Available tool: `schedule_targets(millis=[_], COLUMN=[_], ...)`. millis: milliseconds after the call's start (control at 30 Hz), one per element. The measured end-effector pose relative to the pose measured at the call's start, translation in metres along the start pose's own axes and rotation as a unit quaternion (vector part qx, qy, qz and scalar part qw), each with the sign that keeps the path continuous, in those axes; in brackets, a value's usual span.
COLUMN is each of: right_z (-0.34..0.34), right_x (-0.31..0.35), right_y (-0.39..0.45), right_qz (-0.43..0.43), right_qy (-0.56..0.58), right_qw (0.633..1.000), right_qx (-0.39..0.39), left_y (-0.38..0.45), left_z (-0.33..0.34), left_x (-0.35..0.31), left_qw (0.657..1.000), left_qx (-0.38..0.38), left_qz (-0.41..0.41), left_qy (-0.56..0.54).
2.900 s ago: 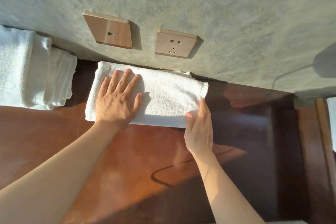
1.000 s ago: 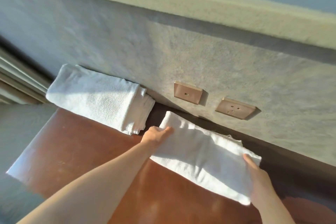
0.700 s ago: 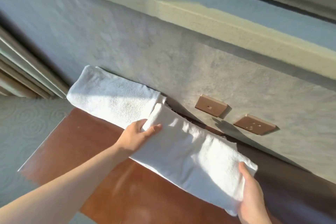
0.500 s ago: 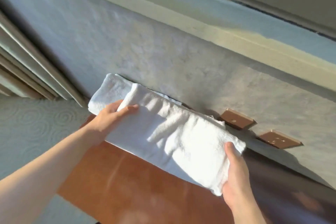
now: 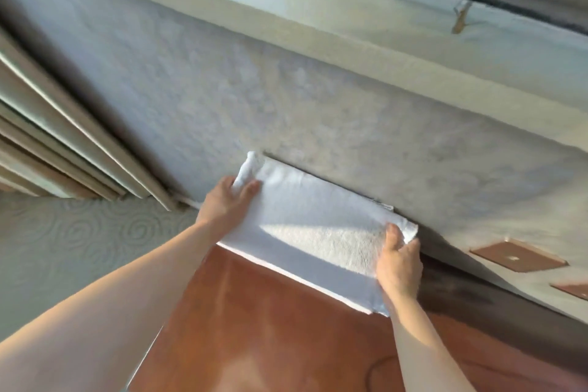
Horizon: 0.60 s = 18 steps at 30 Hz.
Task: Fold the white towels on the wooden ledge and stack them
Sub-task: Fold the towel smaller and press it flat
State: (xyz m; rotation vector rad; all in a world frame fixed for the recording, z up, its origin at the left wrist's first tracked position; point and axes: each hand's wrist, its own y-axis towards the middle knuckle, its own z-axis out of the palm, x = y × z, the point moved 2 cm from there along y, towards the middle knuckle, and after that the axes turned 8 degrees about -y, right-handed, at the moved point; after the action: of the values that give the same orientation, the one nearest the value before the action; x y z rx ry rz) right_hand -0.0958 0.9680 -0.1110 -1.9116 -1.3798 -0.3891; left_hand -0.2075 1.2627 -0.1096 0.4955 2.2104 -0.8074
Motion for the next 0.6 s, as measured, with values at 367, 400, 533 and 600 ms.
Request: schedule_targets(millis=[367, 400, 533, 600], right_z=[0.006, -0.001, -0.019, -0.003], right_x=[-0.001, -0.001, 0.015, 0.027], right_y=[0.009, 0.007, -0.025, -0.042], right_qz=[0.03, 0.036, -0.15, -0.338], right_qy=[-0.102, -0.113, -0.167, -0.201], right_qw=[0.994, 0.993, 0.932, 0.884], right_qx=[-0.002, -0.022, -0.283, -0.253], left_y=[0.005, 0.001, -0.034, -0.045], left_z=[0.007, 0.003, 0.009, 0.033], left_x=[-0.007, -0.009, -0.035, -0.045], left_qw=[0.992, 0.985, 0.895, 0.836], left_qx=[-0.026, -0.063, -0.097, 0.014], left_qz=[0.054, 0.088, 0.405, 0.517], left_qy=[0.106, 0.131, 0.161, 0.182])
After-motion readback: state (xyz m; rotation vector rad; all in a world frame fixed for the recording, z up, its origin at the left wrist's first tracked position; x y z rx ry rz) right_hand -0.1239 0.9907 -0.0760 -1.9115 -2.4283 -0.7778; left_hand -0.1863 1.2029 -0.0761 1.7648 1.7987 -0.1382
